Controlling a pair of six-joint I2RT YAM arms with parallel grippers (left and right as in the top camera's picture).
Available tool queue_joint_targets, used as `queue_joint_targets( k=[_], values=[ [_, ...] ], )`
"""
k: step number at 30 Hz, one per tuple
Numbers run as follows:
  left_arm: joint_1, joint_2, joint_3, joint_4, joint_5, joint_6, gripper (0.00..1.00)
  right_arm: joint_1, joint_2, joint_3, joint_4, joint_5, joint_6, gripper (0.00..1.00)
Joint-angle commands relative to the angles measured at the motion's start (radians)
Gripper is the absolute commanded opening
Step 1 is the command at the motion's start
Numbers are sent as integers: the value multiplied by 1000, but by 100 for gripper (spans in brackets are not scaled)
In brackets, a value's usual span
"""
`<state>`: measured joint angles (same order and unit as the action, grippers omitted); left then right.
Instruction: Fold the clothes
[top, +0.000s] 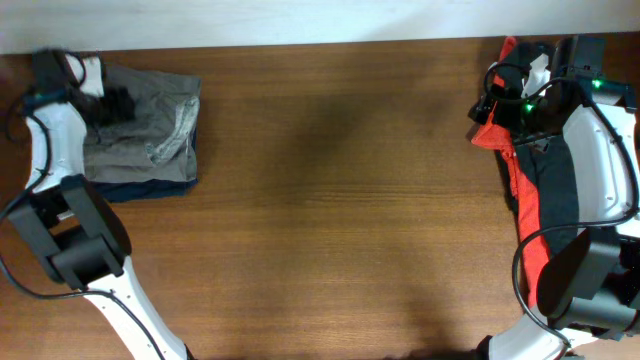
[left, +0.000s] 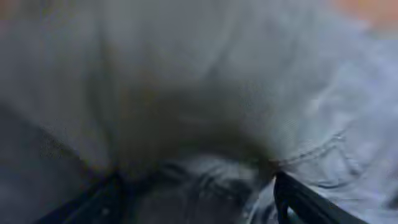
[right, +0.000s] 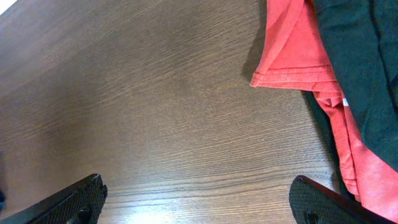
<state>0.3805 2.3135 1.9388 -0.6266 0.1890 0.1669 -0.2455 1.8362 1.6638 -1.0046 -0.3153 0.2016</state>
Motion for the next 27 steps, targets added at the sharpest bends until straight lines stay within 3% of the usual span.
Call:
queue_joint_targets(
  k=[1,10,14,20,27],
  values=[
    [-1,-14,-203,140,-21,26,81,-3,2,6,-2,14,-11,99],
    [-13,-96,-253,200,3,26,98,-4,2,6,20,13,-16,99],
    [-16,-227,-248,197,9,25,99,-4,2,65,32,13,-72,99],
    [-31,-467,-248,143,8,25,99,-3,2,352,-80,13,-151,99],
    [-114,-682,-248,10,9,2,99,45,0,697,-354,17,-285,98]
  ],
)
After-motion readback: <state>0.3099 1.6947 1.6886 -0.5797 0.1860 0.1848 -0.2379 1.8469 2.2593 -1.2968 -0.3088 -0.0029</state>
